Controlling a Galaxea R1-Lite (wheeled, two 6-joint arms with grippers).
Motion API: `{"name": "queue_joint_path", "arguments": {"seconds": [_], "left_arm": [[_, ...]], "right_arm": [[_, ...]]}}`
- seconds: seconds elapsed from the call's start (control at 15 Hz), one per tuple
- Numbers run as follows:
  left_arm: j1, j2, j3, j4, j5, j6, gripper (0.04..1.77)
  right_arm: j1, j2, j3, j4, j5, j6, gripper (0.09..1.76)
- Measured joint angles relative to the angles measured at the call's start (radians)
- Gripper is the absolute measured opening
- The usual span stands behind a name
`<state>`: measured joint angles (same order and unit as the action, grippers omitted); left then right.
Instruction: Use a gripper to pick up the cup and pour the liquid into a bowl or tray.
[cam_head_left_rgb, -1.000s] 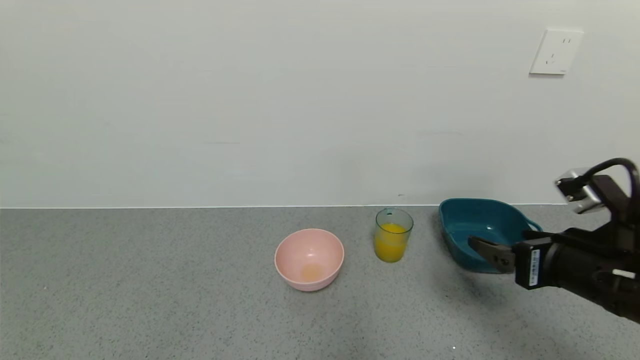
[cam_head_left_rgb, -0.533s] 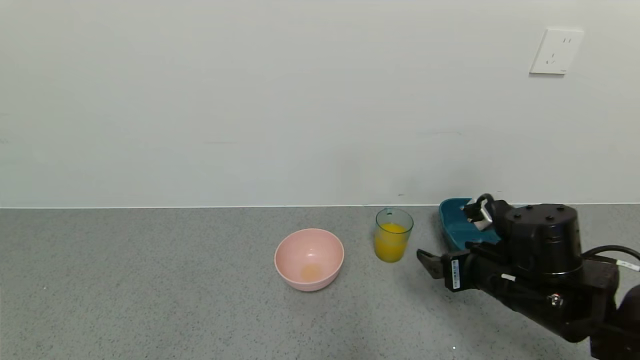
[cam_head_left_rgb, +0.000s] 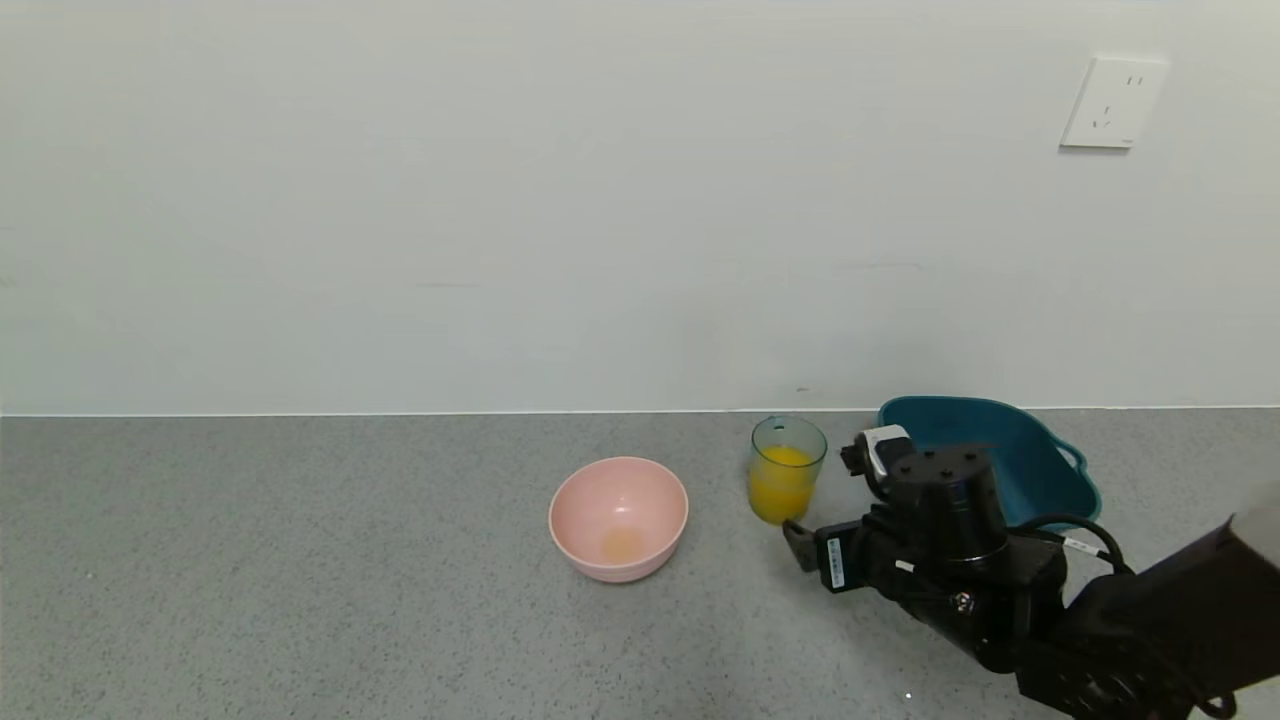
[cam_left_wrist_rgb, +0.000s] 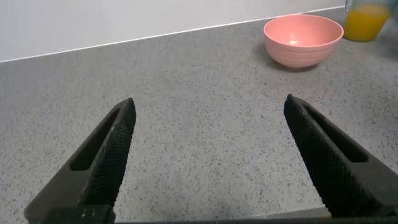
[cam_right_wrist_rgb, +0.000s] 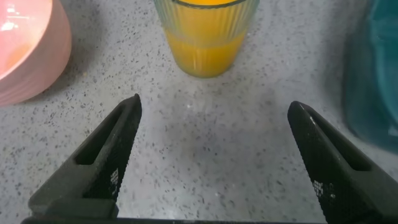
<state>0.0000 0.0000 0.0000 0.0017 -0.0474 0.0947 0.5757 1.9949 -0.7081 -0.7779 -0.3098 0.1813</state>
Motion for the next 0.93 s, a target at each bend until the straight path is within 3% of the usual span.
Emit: {"name": "queue_joint_path", "arguments": {"seconds": [0.93], "left_arm": [[0.0,0.0,0.0,0.0,0.0,0.0,1.72]], "right_arm": [[-0.022,0.282,-0.227,-0.164,-0.073,-0.003,1.71]]}}
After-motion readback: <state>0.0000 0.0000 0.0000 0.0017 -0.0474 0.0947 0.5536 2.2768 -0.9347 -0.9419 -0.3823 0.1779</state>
